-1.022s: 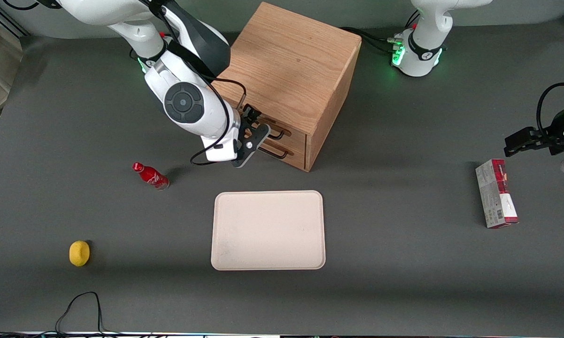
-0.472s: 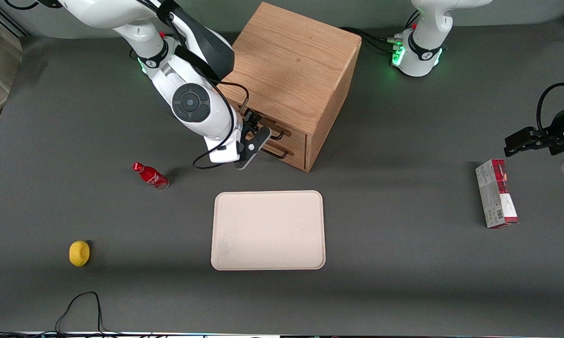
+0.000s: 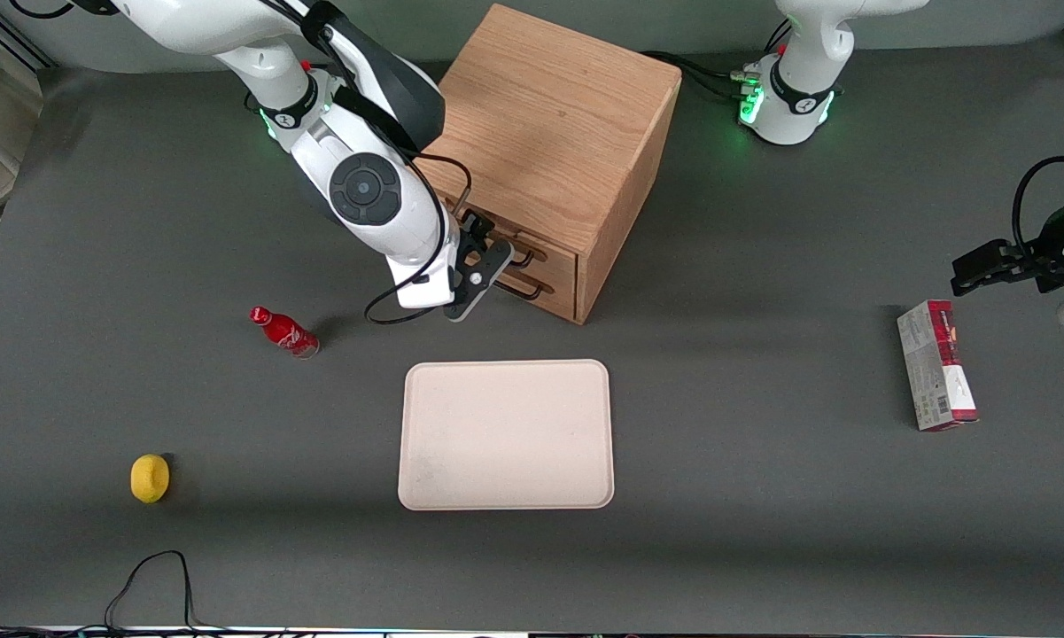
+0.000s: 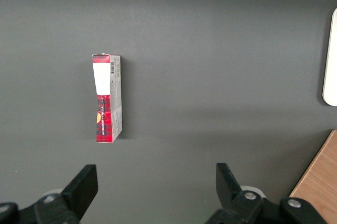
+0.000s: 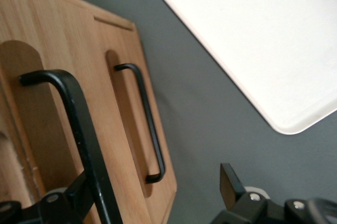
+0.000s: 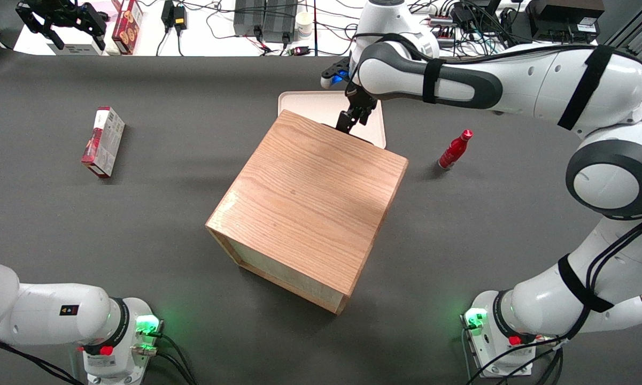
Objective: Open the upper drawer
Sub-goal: 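Pull the handle outward with the right gripper, sliding the drawer open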
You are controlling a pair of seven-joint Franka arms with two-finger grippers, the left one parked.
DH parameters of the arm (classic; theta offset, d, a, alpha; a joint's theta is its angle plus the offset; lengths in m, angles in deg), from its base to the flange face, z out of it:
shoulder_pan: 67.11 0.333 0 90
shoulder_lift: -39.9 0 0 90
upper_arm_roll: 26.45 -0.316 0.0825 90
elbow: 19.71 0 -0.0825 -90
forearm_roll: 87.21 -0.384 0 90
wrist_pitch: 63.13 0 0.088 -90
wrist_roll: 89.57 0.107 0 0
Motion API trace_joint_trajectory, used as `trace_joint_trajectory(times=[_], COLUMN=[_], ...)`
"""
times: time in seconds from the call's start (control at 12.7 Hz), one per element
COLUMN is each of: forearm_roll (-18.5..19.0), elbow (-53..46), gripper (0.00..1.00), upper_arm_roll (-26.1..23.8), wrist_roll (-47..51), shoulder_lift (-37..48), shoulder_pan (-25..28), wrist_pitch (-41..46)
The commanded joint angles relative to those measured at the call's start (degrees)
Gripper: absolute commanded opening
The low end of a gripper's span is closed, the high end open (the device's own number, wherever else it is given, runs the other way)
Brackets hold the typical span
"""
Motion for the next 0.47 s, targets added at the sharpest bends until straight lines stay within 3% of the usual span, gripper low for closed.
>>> trace_joint_trajectory(times=[0.0, 0.39], forearm_roll=[1.74, 3.24], elbow=[-2.47, -9.76], gripper=[1.0, 1.0], upper_arm_roll=[0.83, 3.81], wrist_roll=[-2.92, -5.12], shoulder_lift=[-2.68, -6.72], shoulder_pan=[-0.42, -0.6], wrist_pitch=[-1.05, -0.09])
